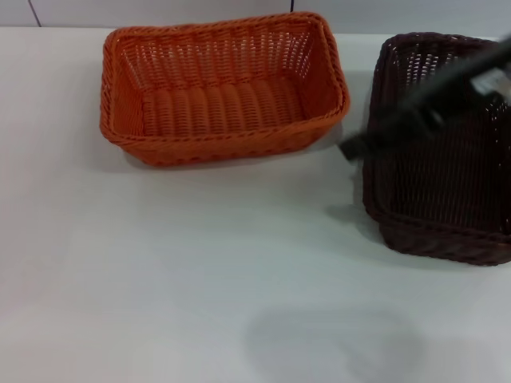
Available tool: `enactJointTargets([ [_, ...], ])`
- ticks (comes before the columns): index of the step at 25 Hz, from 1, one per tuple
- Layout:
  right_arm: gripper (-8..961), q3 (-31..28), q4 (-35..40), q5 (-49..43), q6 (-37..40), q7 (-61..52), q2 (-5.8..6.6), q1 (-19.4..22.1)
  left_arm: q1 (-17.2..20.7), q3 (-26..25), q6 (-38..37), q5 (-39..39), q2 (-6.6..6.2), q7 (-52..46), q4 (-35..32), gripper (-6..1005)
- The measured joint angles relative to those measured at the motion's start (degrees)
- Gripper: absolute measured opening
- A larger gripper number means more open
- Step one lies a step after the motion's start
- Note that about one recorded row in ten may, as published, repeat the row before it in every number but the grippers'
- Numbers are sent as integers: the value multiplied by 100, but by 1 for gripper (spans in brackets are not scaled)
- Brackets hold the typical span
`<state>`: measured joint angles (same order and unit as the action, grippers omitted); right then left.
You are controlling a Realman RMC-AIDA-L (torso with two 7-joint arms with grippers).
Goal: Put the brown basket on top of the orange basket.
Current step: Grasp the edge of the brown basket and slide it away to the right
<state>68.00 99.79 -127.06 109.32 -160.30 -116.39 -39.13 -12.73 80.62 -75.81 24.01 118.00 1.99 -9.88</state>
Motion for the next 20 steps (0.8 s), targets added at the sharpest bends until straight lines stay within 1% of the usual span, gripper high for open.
enactJointTargets([
  [2,751,-137,192,-74,496,41,80,-30,-12,-7,41,0,-5,21,1,848],
  [3,748,-153,350,-252,847,119,148,-51,-30,-19,109,-1,-11,99,1,848],
  [6,741,-95,417,-488,1032,247,161,-69,-59,-22,140,-4,-12,230,1,848],
  [7,738,-51,395,-616,1063,307,139,-88,-72,-23,141,-3,-8,280,1,848],
  [8,735,43,285,-893,1079,398,79,-142,-86,-23,143,-3,-2,310,1,848],
  [9,733,43,285,-893,1079,398,79,-142,-86,-23,143,-3,-2,310,1,848],
  [10,730,160,62,-1222,1027,502,-3,-219,-116,-22,164,-3,6,332,3,848],
  [11,727,160,62,-1222,1027,502,-3,-219,-125,-23,175,-1,6,332,3,848],
  [12,725,231,-84,-1364,991,561,-45,-263,-135,-23,188,-1,7,334,4,848],
  [14,719,400,-364,-1654,907,636,-90,-352,-135,-23,188,-1,7,334,4,847],
  [15,717,594,-670,-1956,775,659,-124,-440,-144,-25,202,-1,7,334,4,847],
  [16,714,594,-670,-1956,775,659,-124,-440,-144,-25,202,-1,7,334,4,847],
  [18,709,776,-1167,-2218,560,681,-187,-584,-144,-25,202,-1,7,334,4,847],
  [19,706,776,-1167,-2218,560,681,-187,-584,-165,-64,237,5,2,315,3,848],
  [20,703,839,-1324,-2243,487,702,-200,-628,-165,-64,237,5,2,315,3,848],
])
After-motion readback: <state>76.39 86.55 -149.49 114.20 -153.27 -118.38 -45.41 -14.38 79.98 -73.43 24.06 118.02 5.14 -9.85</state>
